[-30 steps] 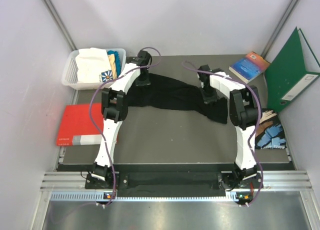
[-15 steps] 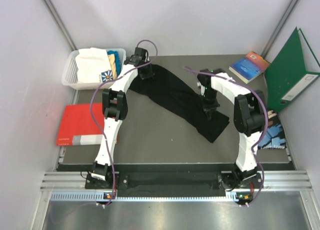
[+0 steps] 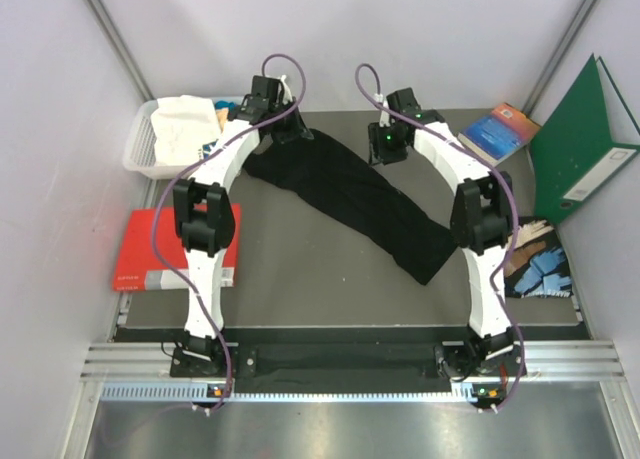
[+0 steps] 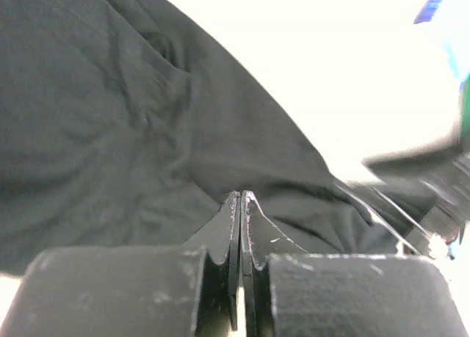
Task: Fold and stack the t-shirts
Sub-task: Fold the tshirt
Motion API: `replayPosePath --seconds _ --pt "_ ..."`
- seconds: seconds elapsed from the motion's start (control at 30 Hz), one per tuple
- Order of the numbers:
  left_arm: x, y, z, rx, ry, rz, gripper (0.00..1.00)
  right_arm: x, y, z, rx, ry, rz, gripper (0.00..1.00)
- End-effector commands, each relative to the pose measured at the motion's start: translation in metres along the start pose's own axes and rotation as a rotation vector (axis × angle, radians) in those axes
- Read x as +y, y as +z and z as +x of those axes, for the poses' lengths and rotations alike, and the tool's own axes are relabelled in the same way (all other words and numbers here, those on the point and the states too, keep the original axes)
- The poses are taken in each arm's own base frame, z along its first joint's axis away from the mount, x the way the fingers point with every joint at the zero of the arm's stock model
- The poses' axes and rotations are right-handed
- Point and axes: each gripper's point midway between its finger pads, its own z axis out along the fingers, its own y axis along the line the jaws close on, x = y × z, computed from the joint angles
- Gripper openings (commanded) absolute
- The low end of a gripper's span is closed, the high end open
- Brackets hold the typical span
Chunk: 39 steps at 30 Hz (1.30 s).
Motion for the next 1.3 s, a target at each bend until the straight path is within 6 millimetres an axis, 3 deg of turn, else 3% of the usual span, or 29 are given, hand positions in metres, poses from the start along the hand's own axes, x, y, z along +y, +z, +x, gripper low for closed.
replayPosePath --seconds 0.0,0.03,0.17,0.27,0.4,0.67,0.8,0.9,1.0,1.1,1.13,1.2,1.23,1.27 --pt "-0.021 -0.039 0.0 -0.017 0.009 0.039 0.02 0.031 0.026 -0.075 -0.244 0.047 -0.291 0.54" --pt "-0.019 -0.042 0.001 -0.013 0.015 0.026 0.04 0.032 0.038 -0.075 -0.237 0.078 -0.31 0.54" --pt "-0.005 -0.049 0.018 0.051 0.042 -0.038 0.17 0.036 0.043 -0.092 -0.294 0.078 -0.349 0.87" --pt "0.0 -0.05 0.025 0.074 0.043 -0.056 0.27 0.036 0.049 -0.096 -0.315 0.076 -0.36 1.0" --pt "0.0 -0.05 0.025 0.08 0.044 -0.059 0.36 0.04 0.067 -0.093 -0.316 0.087 -0.398 1.0" --pt "0.008 -0.048 0.026 0.096 0.045 -0.077 0.4 0.074 0.108 -0.079 -0.265 0.134 -0.505 0.98" --pt "0.012 -0.048 0.028 0.105 0.042 -0.09 0.42 0.078 0.122 -0.069 -0.248 0.135 -0.492 0.96" --pt "0.013 -0.048 0.027 0.105 0.04 -0.095 0.5 0.076 0.128 -0.067 -0.247 0.147 -0.482 0.95" --pt "0.014 -0.047 0.028 0.111 0.036 -0.099 0.57 0.078 0.136 -0.063 -0.238 0.164 -0.492 0.89" --pt "0.014 -0.048 0.026 0.109 0.034 -0.106 0.64 0.081 0.144 -0.054 -0.208 0.186 -0.503 0.63" --pt "0.014 -0.048 0.025 0.106 0.035 -0.11 0.66 0.082 0.145 -0.053 -0.203 0.188 -0.505 0.42" --pt "0.015 -0.05 0.024 0.104 0.035 -0.122 0.69 0.08 0.149 -0.048 -0.187 0.193 -0.493 0.2" --pt "0.015 -0.051 0.023 0.099 0.036 -0.125 0.7 0.077 0.152 -0.043 -0.17 0.201 -0.475 0.0" --pt "0.015 -0.053 0.023 0.099 0.038 -0.13 0.71 0.074 0.152 -0.043 -0.173 0.191 -0.46 0.0"
